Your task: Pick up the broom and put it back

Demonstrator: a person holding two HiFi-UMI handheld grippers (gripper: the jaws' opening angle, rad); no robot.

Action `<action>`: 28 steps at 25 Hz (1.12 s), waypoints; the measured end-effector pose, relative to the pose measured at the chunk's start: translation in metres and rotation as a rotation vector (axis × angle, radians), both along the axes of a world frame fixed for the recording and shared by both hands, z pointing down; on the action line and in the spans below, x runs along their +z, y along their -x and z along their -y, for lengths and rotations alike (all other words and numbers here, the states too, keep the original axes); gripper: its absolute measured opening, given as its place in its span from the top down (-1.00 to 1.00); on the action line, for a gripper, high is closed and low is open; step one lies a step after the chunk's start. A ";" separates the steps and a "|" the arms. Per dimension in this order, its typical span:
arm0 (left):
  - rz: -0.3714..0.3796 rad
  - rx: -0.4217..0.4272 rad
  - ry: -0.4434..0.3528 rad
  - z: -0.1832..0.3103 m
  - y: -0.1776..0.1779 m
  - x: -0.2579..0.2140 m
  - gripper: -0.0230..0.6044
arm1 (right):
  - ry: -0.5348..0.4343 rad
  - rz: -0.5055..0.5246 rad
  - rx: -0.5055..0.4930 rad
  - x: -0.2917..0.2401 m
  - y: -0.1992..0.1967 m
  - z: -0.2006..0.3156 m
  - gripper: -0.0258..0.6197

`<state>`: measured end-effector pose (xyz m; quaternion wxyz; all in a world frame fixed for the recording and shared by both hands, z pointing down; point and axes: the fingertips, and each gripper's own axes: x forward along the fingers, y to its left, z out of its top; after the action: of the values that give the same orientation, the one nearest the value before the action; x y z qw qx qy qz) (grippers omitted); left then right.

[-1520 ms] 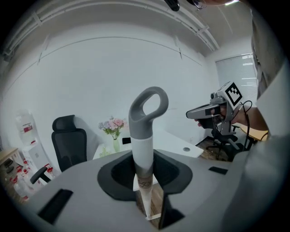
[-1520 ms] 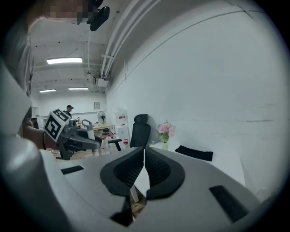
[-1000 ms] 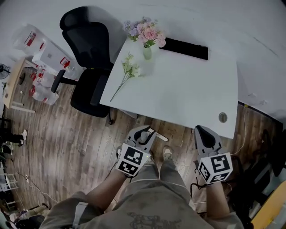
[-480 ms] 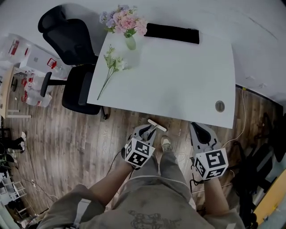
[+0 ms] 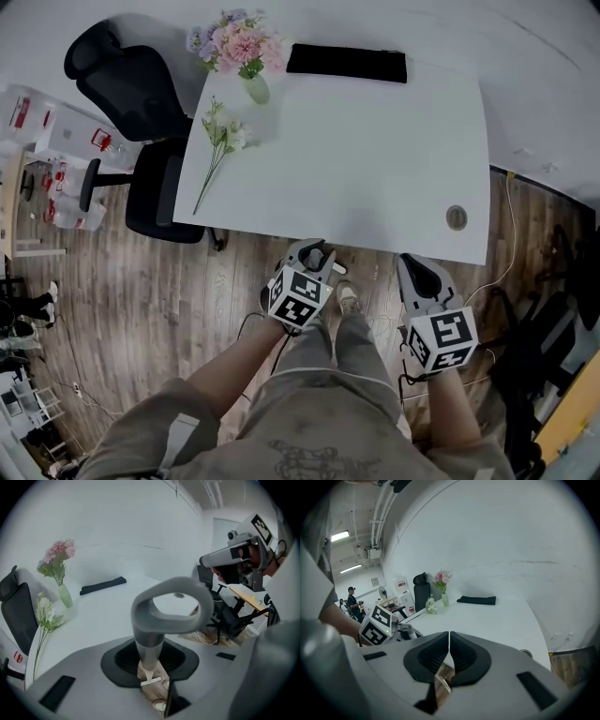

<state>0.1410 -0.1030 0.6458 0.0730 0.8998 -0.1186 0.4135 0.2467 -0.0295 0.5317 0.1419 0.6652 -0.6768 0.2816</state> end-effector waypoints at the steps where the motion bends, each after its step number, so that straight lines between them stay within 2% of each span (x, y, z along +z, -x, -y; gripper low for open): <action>1: 0.001 -0.001 -0.001 0.003 -0.004 0.001 0.60 | -0.001 0.001 0.004 0.000 -0.002 0.000 0.81; 8: -0.016 -0.020 -0.014 0.021 -0.024 0.005 0.58 | 0.004 0.010 0.025 0.006 -0.011 -0.005 0.81; 12: 0.015 -0.013 -0.012 0.022 -0.022 0.011 0.57 | 0.007 0.014 0.031 0.007 -0.012 -0.007 0.81; 18: -0.004 -0.020 0.013 0.016 -0.014 -0.002 0.06 | -0.016 -0.002 0.015 -0.004 -0.010 -0.006 0.81; 21: -0.036 -0.032 0.018 0.016 -0.004 -0.023 -0.04 | -0.046 -0.017 0.002 -0.020 -0.006 0.001 0.81; 28: -0.159 -0.056 -0.028 0.020 0.017 -0.099 -0.12 | -0.147 -0.066 -0.015 -0.073 -0.004 0.018 0.81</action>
<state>0.1244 -0.1229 0.5471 0.0810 0.9271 -0.1433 0.3366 0.2504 -0.0471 0.4590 0.1167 0.6777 -0.6956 0.2080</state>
